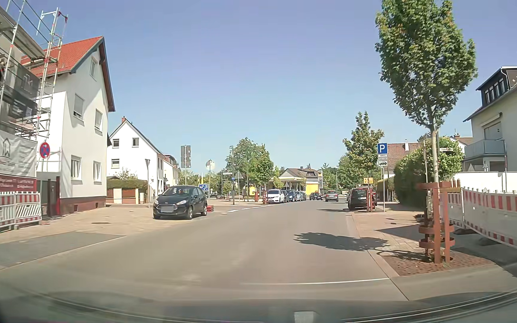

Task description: Follow the waypoints while adhering to traffic rules and regulations

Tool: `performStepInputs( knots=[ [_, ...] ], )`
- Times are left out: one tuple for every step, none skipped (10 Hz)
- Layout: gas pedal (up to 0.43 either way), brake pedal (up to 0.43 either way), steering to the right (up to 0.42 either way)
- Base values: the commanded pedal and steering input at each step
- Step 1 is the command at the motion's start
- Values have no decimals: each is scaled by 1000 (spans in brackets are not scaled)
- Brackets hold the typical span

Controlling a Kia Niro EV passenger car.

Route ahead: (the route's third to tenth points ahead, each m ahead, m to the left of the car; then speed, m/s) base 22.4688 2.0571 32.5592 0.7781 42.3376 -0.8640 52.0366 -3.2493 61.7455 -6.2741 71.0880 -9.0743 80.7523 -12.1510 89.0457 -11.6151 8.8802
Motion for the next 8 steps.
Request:
performStepInputs(
  knots=[
    [0, 30, 41],
    [0, 30, 41],
    [0, 30, 39],
    [0, 30, 37],
    [0, 30, 37],
    [0, 30, 37],
    [0, 30, 36],
    [0, 30, 35]
  ],
)
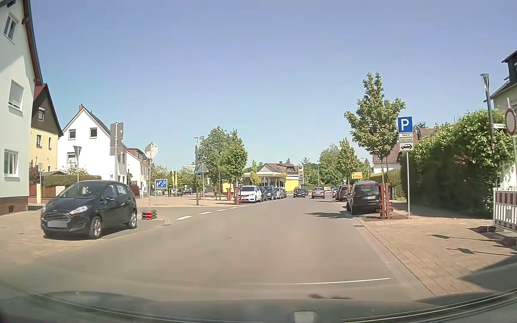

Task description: Follow the waypoints while adhering to traffic rules and regulations

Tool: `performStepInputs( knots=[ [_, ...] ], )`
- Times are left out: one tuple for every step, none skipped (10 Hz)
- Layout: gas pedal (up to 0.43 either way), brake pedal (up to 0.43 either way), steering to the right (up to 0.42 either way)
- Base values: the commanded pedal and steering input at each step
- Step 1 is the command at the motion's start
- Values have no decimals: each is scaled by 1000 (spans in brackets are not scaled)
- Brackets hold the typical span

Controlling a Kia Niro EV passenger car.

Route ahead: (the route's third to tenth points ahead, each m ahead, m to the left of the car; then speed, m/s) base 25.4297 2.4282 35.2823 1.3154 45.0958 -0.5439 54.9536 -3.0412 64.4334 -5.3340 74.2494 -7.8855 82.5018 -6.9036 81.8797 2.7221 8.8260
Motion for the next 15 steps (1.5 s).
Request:
performStepInputs(
  knots=[
    [0, 30, 35],
    [0, 30, 35],
    [0, 30, 35],
    [0, 30, 35],
    [0, 30, 36],
    [0, 30, 38],
    [0, 30, 38],
    [0, 30, 38],
    [0, 30, 38],
    [0, 30, 38],
    [0, 30, 37],
    [0, 30, 34],
    [0, 30, 31],
    [0, 30, 29],
    [0, 30, 28]
  ],
)
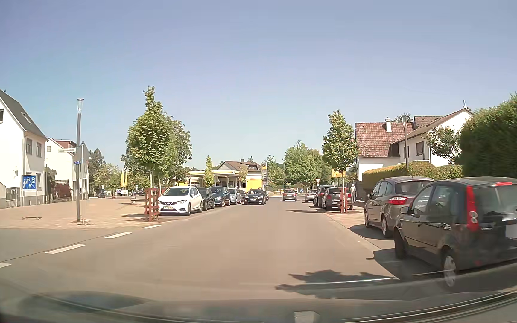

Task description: Follow the waypoints while adhering to traffic rules and regulations

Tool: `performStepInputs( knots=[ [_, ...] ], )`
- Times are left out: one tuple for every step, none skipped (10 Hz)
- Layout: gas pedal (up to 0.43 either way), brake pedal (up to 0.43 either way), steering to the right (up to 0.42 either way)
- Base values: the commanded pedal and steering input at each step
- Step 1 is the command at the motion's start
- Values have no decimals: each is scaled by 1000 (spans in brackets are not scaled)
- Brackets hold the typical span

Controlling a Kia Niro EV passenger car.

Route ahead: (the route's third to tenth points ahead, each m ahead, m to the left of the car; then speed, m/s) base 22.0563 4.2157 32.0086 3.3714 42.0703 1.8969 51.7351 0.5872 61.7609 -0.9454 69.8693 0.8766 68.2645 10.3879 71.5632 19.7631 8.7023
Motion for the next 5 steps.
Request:
performStepInputs(
  knots=[
    [0, 30, 27],
    [0, 30, 24],
    [0, 30, 22],
    [0, 30, 20],
    [0, 30, 18]
  ],
)
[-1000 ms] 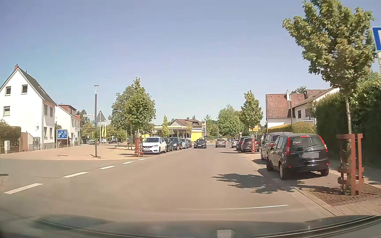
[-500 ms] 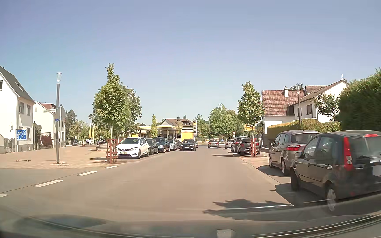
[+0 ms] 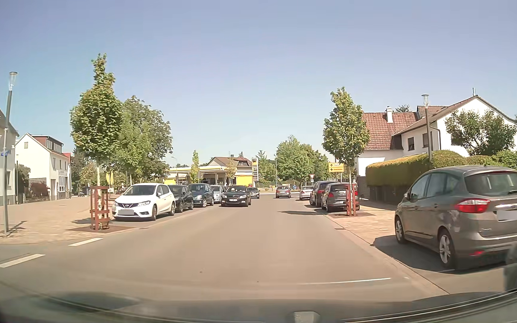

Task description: Follow the waypoints while adhering to traffic rules and regulations

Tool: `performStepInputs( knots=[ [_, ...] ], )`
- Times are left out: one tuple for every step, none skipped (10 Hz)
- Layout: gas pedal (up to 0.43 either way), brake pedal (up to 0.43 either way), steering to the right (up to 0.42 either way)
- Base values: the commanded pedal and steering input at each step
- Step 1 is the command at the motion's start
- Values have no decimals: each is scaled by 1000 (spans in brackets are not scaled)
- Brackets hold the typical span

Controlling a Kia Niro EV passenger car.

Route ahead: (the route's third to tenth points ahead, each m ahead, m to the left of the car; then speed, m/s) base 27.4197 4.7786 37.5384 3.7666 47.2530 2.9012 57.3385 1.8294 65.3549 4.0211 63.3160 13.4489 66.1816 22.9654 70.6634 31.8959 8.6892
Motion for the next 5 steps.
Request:
performStepInputs(
  knots=[
    [0, 30, 15],
    [0, 30, 9],
    [0, 30, 4],
    [0, 30, 3],
    [0, 30, 3]
  ],
)
